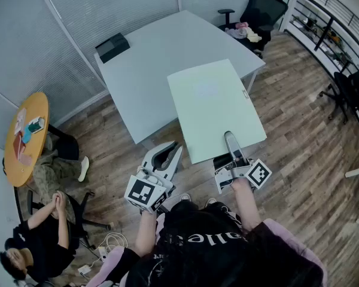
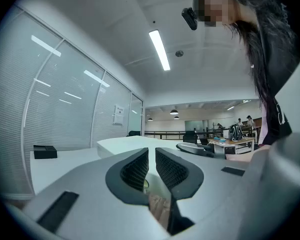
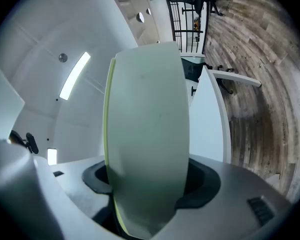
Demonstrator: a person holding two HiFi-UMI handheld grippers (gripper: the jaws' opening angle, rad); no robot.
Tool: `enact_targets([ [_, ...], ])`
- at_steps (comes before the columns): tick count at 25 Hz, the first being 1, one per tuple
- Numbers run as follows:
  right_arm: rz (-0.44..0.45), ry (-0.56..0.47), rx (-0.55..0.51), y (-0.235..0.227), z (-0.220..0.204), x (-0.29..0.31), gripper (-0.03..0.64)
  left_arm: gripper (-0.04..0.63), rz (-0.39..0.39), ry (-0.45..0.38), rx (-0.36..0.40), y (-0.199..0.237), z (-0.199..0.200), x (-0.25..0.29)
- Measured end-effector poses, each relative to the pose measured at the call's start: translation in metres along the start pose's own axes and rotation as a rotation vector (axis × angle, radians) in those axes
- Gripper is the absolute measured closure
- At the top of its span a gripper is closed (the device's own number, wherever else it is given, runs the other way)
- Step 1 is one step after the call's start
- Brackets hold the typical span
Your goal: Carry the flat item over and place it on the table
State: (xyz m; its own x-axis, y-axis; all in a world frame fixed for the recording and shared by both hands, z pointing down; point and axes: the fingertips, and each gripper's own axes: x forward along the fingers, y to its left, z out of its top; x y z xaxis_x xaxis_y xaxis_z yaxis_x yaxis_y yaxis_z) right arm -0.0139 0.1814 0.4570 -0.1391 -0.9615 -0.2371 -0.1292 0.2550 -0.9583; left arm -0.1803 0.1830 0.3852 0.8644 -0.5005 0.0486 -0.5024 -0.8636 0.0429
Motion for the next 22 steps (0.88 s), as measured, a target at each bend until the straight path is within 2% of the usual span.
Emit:
enact_targets([
  [5,0.021,0.002,-0.004,0.001,0.010,-0.002,0.302,0.535,-0.001,0.007,-0.001,-0.005,-0.003,0.009],
  [22,0.048,0.019,0.006,-0.019,0.088,-0.023,0.302,0.535,0.012,0.043,0.021,-0.050,-0.014,0.074],
])
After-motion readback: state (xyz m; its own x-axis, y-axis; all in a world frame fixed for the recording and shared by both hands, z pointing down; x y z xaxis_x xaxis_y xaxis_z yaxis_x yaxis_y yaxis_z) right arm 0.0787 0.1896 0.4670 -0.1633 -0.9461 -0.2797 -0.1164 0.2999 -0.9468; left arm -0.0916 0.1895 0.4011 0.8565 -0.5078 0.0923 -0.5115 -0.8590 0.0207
